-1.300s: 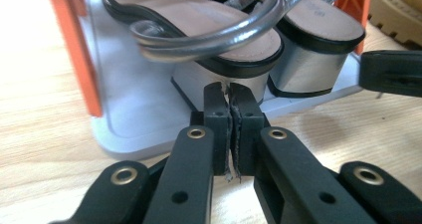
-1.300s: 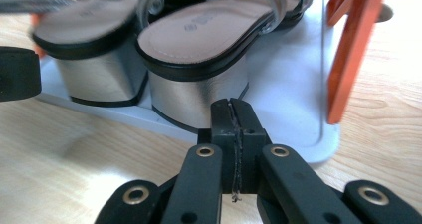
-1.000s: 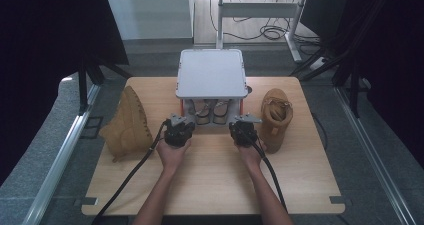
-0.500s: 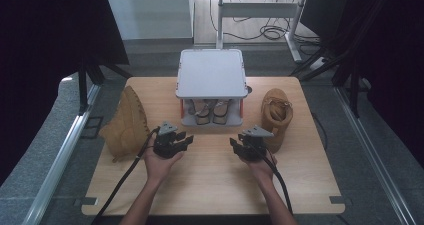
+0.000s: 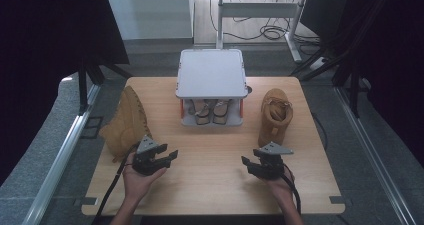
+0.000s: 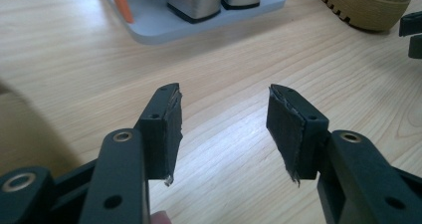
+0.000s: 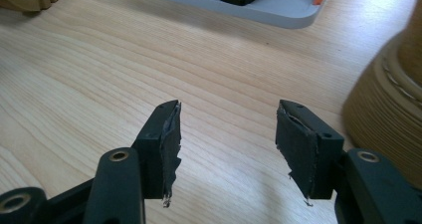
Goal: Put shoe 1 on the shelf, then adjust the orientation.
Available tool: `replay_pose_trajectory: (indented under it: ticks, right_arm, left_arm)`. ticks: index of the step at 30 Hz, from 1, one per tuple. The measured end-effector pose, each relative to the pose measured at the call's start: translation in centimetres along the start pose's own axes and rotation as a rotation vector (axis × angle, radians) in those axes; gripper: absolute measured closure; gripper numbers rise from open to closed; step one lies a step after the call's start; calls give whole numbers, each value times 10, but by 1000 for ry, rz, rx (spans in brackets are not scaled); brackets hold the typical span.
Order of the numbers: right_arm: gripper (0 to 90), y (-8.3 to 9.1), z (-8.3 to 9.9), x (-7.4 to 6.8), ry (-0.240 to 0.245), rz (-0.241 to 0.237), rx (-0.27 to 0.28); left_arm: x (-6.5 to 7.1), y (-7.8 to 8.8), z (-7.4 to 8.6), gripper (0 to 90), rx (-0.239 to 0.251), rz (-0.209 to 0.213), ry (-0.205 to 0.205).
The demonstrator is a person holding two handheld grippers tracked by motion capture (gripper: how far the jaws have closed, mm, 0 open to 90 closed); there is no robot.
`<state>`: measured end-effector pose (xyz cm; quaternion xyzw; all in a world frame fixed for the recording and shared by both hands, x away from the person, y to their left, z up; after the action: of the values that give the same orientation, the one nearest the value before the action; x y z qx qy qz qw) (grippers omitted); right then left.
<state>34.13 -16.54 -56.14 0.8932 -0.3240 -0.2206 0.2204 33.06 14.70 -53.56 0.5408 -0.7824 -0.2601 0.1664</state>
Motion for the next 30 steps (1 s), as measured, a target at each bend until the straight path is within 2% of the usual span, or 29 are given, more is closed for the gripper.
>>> replay_pose_trajectory:
  ticks: [5,14,18,22,28,30]
  right_arm:
    - [422,5,1,4,-6,-4,11]
    - [394,8,3,11,3,31,6]
    - [387,7,6,13,2,51,-19]
    - [387,7,6,14,2,57,-19]
    - [387,8,9,18,-8,70,-24]
    - [386,9,9,18,-10,72,-22]
  left_arm:
    - [-14,8,7,475,3,-18,17]
    - [-25,12,6,472,3,-43,24]
    - [-41,24,1,448,21,-84,25]
    - [-61,34,-1,433,38,-104,64]
    - [-82,44,-2,569,58,-117,106]
    - [-88,47,-3,577,65,-124,125]
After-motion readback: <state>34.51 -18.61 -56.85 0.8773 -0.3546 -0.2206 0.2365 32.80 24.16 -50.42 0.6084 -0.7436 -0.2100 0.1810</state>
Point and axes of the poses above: each handheld gripper's, and its own axes: y roughly backward along the jaws, z roughly out of its underside, x roughly to its right, the point moved 8 cm from there along -y, roughly forward along the jaws, and after that the axes turned 15 degrees about -z, right-handed, at the moved point
